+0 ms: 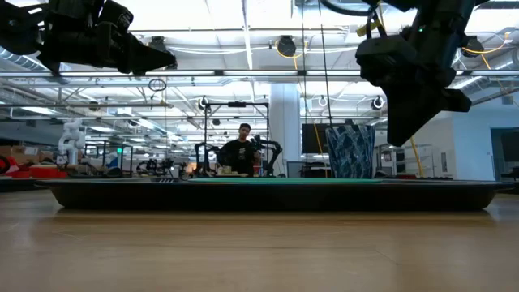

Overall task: Pick and place plate/cup/fork/spoon on tray
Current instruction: Adjust the blue plate on the black serving tray, then return to Home Position

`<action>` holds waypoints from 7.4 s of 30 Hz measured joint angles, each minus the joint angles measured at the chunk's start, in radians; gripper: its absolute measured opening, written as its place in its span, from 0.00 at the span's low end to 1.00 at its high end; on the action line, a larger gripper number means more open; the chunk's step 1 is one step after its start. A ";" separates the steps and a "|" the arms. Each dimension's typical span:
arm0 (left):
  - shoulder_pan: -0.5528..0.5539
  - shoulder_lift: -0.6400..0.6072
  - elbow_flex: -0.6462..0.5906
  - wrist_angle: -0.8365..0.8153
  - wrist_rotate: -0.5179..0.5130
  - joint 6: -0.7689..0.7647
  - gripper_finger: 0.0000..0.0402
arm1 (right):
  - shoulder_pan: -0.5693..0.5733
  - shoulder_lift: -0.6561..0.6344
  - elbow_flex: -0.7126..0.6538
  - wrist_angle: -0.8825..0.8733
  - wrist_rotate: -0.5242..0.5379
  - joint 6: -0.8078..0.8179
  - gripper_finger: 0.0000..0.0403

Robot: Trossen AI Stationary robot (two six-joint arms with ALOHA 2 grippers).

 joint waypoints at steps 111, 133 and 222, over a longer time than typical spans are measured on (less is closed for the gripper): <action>0.040 0.000 -0.001 -0.048 -0.013 -0.006 0.16 | 0.093 -0.341 -0.160 0.676 0.413 -1.021 0.21; 0.156 -0.002 -0.005 0.027 0.206 -0.251 0.16 | 0.044 -1.091 -0.731 0.759 0.354 -1.046 0.21; 0.208 -0.152 -0.324 0.231 0.161 -0.488 0.00 | -0.063 -1.306 -0.825 0.472 0.150 -0.990 0.00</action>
